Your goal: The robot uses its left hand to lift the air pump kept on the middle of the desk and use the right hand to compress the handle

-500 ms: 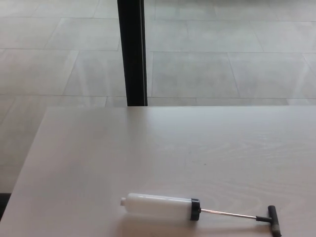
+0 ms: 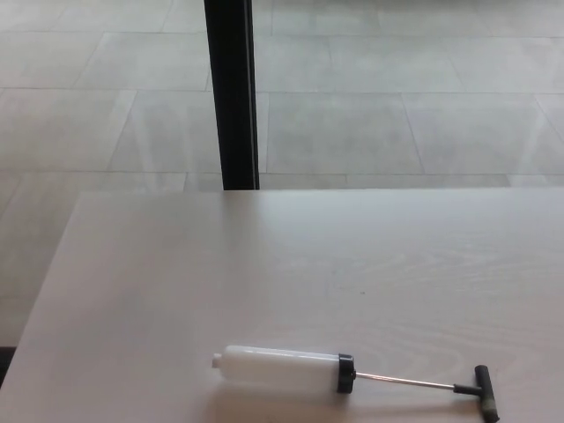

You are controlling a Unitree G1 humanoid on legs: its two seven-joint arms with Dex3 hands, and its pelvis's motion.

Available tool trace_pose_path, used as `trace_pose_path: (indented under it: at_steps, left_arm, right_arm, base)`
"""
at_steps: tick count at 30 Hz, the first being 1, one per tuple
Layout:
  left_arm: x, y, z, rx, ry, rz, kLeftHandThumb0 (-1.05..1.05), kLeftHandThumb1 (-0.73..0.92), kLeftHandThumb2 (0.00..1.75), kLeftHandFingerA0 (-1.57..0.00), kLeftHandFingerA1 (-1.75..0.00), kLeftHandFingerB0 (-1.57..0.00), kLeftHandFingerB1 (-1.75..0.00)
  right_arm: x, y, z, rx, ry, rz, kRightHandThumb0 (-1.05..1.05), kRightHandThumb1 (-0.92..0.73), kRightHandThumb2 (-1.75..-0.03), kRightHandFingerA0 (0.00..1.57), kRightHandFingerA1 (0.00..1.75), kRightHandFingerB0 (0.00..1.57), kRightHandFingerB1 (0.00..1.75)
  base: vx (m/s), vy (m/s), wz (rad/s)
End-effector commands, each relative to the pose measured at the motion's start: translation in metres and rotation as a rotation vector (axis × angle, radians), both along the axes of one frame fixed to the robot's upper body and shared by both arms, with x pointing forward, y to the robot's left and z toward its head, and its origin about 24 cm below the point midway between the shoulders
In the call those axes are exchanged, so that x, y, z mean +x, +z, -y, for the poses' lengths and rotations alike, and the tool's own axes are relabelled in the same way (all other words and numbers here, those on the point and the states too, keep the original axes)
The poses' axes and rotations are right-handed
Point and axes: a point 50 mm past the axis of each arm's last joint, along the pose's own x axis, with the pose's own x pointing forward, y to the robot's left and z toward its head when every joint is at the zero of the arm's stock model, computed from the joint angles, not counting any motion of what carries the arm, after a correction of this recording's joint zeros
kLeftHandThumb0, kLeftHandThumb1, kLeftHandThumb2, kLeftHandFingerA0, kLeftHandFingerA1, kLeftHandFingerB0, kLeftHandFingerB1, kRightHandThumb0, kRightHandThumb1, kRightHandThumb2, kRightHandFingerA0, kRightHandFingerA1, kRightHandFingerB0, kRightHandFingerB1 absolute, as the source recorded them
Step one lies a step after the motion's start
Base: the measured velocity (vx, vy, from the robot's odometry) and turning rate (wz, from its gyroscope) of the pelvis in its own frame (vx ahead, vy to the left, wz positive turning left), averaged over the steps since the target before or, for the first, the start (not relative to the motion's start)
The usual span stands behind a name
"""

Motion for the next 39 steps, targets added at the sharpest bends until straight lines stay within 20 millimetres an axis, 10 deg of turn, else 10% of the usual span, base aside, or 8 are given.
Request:
trace_pose_path:
  at_steps: [1,5,6,9,10,15,17,39]
  left_arm:
    - [0.179,0.148,-0.017,0.347,-0.238,0.887,-0.75,0.68,0.62,-0.32,-0.50,-0.32,-0.37]
    - [0.227,0.196,0.019,0.465,-0.375,1.082,-0.71,0.66,0.60,-0.49,-0.54,-0.42,-0.40]
    - [0.235,0.205,0.029,0.498,-0.413,1.118,-0.75,0.61,0.64,-0.42,-0.52,-0.42,-0.42]
    - [0.259,0.233,0.066,0.619,-0.551,1.207,-0.79,0.68,0.61,-0.50,-0.50,-0.48,-0.43]
    - [0.269,0.245,0.085,0.655,-0.595,1.241,-0.74,0.66,0.60,-0.53,-0.51,-0.50,-0.43]
    - [0.286,0.261,0.140,0.739,-0.762,1.270,-0.67,0.65,0.61,-0.51,-0.49,-0.49,-0.44]
    - [0.287,0.260,0.148,0.736,-0.792,1.259,-0.86,0.51,0.91,-0.60,-0.52,-0.58,-0.49]
    - [0.297,0.182,0.306,0.769,-1.527,1.084,-0.84,0.72,0.62,-0.60,-0.59,-0.57,-0.45]
  right_arm:
    - [0.077,0.161,0.045,-0.354,0.078,0.510,-0.76,-0.65,-1.07,0.01,0.29,0.03,0.22]
    - [0.105,0.198,0.019,-0.501,0.226,0.585,-0.81,-0.64,-1.05,0.03,0.38,0.08,0.24]
    - [0.111,0.205,0.013,-0.529,0.256,0.601,-0.84,-0.82,-0.65,0.02,0.46,0.07,0.28]
    - [0.129,0.223,-0.008,-0.618,0.358,0.681,-0.39,-0.41,-1.03,0.01,0.52,0.00,0.50]
    - [0.137,0.231,-0.021,-0.675,0.417,0.680,-0.83,-0.85,-0.66,0.18,0.48,0.12,0.35]
    - [0.158,0.238,-0.064,-0.716,0.637,0.657,-0.80,-0.87,-0.68,0.21,0.39,0.14,0.24]
    - [0.160,0.237,-0.071,-0.699,0.676,0.663,-0.80,-0.79,-0.65,0.31,0.39,0.22,0.28]
    - [0.182,0.162,-0.131,-0.465,1.066,0.464,-0.75,-0.85,-0.66,0.27,0.46,0.27,0.32]
  base:
    - [0.00,0.000,0.00]
    - [0.00,0.000,0.00]
    - [0.00,0.000,0.00]
    - [0.00,0.000,0.00]
    - [0.00,0.000,0.00]
    - [0.00,0.000,0.00]
    - [0.00,0.000,0.00]
    - [0.00,0.000,0.00]
